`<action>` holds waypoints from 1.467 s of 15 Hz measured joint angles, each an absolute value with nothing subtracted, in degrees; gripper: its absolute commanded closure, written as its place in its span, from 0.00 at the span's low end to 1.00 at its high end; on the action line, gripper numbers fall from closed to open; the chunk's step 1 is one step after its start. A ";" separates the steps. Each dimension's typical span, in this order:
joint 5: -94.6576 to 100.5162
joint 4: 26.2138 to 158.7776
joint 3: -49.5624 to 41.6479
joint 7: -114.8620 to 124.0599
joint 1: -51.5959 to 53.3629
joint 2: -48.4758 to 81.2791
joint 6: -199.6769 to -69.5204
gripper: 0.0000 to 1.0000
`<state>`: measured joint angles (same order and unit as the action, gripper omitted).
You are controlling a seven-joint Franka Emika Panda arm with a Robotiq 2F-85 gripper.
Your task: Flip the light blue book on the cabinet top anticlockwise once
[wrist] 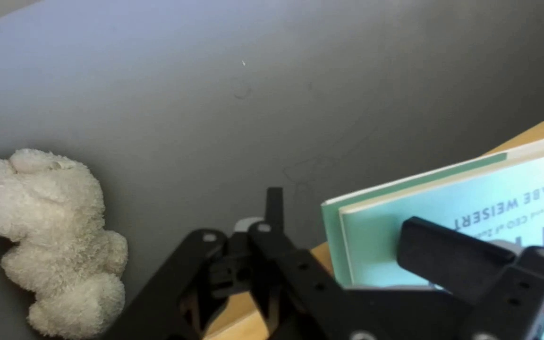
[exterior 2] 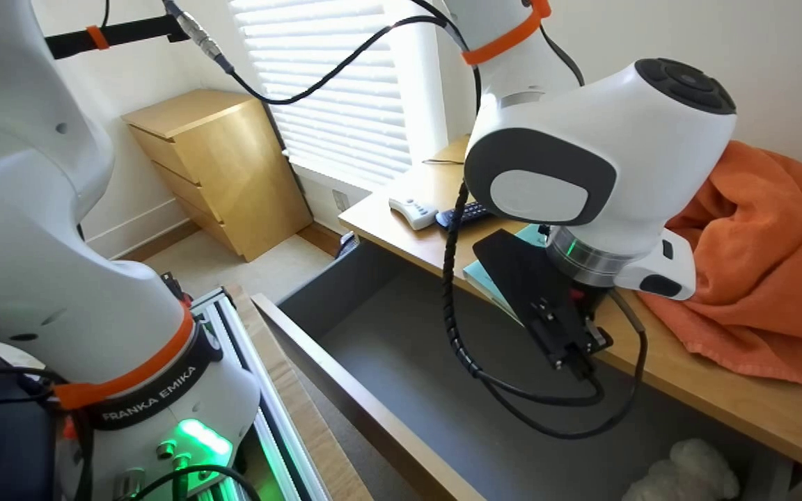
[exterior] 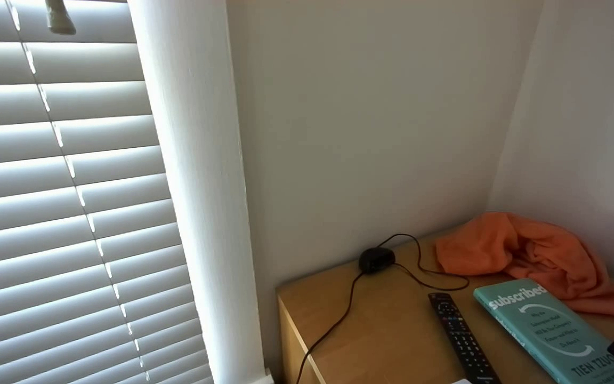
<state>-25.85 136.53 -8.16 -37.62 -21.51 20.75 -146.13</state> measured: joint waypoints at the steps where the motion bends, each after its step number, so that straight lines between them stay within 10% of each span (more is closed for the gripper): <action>1: -25.09 136.57 -8.17 -37.01 -21.53 20.75 -146.13 0.06; 22: -39.98 127.75 -7.12 -64.61 -31.58 27.03 -119.72 0.00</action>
<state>-39.98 127.75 -7.12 -64.61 -31.58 27.03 -119.72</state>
